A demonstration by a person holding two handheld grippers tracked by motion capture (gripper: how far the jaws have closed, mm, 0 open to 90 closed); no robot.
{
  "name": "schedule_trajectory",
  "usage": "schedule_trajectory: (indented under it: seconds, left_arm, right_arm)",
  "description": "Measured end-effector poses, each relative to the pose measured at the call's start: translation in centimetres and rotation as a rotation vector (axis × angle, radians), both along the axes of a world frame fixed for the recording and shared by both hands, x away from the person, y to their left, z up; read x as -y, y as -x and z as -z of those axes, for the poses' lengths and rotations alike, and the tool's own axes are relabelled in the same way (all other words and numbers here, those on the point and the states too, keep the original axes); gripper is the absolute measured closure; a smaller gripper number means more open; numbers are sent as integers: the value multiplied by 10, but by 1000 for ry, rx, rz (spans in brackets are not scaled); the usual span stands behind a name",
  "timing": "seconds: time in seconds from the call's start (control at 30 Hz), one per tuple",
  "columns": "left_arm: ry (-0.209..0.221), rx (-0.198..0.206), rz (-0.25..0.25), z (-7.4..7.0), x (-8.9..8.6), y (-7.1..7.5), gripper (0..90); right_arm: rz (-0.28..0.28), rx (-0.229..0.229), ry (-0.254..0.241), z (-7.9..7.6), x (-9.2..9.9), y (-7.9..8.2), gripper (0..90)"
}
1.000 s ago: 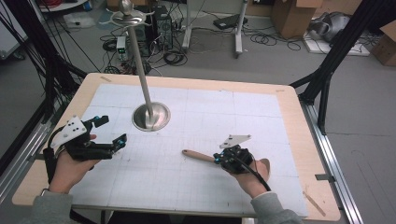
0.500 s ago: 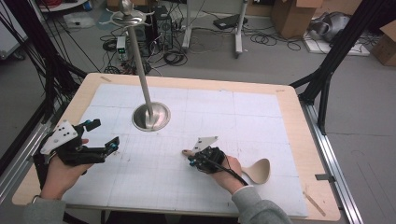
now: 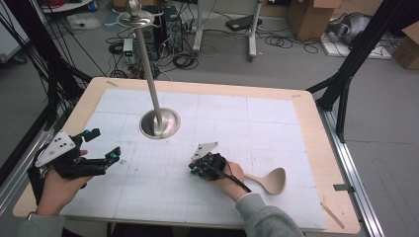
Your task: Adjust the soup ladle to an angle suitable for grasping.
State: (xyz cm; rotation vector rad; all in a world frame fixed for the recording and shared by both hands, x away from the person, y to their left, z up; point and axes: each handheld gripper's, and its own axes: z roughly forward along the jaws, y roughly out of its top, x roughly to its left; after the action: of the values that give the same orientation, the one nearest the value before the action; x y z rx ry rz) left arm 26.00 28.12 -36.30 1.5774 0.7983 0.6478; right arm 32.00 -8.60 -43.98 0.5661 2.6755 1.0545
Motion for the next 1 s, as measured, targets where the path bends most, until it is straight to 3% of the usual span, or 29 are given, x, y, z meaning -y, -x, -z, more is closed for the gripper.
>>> schedule_trajectory:
  seconds: [0.13, 0.53, 0.83, 1.0]
  left_arm:
    - [3, 1, -1, 0, -1, 0, 55]
    - [1, 3, -7, 0, -4, 2, 55]
    - [7, 8, -18, -2, -8, 5, 55]
    - [6, 5, -19, -2, -9, 6, 55]
  right_arm:
    - [-7, 3, 0, 3, -3, -4, 900]
    - [44, -14, -6, 4, 3, -10, 900]
    - [68, 9, 9, 3, 8, -14, 900]
    - [99, -2, 6, 3, 12, -17, 900]
